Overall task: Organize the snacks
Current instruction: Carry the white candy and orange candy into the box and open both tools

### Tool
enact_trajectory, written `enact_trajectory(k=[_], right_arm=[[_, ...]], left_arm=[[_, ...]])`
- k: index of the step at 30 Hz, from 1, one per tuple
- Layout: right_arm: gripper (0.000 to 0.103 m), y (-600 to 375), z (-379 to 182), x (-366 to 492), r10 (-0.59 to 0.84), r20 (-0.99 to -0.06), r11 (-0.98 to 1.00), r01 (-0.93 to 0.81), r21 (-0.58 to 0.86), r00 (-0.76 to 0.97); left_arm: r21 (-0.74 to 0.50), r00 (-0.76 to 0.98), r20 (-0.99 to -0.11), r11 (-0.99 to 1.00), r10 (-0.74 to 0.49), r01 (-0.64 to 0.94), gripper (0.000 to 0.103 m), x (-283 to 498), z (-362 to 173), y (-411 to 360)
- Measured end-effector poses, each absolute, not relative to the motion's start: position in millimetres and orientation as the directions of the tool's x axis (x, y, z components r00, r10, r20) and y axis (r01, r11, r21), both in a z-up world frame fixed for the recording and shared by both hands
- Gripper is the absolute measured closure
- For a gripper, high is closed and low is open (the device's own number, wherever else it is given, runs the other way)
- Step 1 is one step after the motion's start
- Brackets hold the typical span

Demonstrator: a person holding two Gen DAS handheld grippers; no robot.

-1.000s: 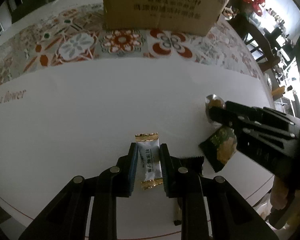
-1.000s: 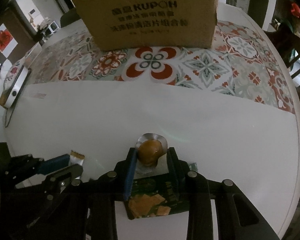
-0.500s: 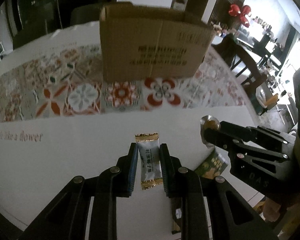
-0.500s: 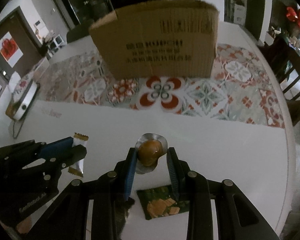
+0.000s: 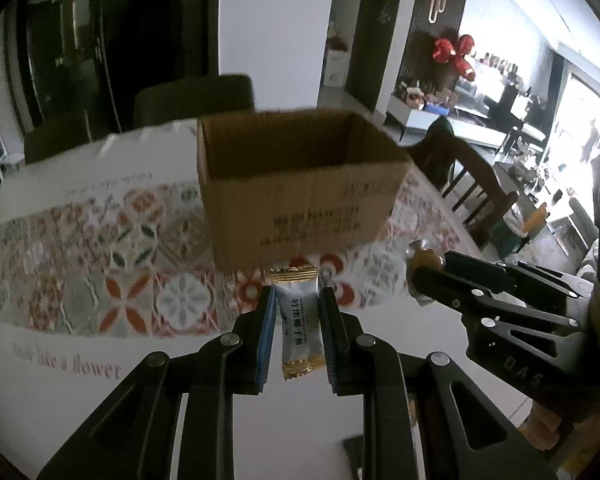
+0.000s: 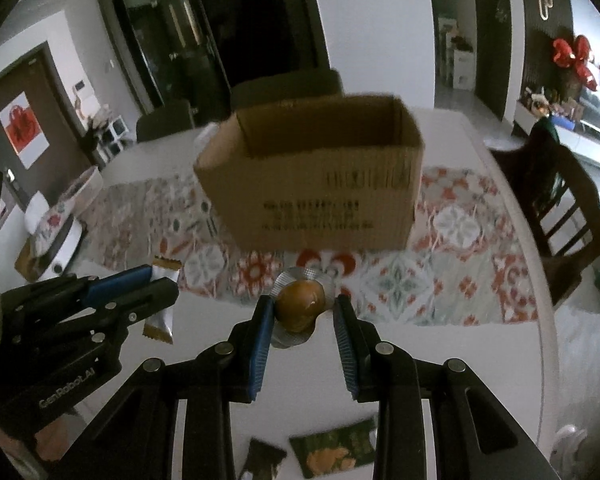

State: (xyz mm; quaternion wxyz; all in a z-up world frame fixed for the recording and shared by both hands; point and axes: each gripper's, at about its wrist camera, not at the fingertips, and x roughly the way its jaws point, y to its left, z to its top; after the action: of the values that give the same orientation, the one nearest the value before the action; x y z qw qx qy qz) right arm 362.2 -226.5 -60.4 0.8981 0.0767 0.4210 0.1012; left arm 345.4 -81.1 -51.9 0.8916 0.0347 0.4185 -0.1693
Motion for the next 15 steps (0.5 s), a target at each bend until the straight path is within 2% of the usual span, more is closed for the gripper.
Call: enact_trajectory(k=[15], right_arm=[[0.071,-235.9,-12.7,405.6,0.22,-0.652,0.971,-0.097,0.22,0.726]], left_arm=[[-0.06,0.673,-0.67,0.926,-0.313,0.372,0.08,398.6,-2.3,-89.0]])
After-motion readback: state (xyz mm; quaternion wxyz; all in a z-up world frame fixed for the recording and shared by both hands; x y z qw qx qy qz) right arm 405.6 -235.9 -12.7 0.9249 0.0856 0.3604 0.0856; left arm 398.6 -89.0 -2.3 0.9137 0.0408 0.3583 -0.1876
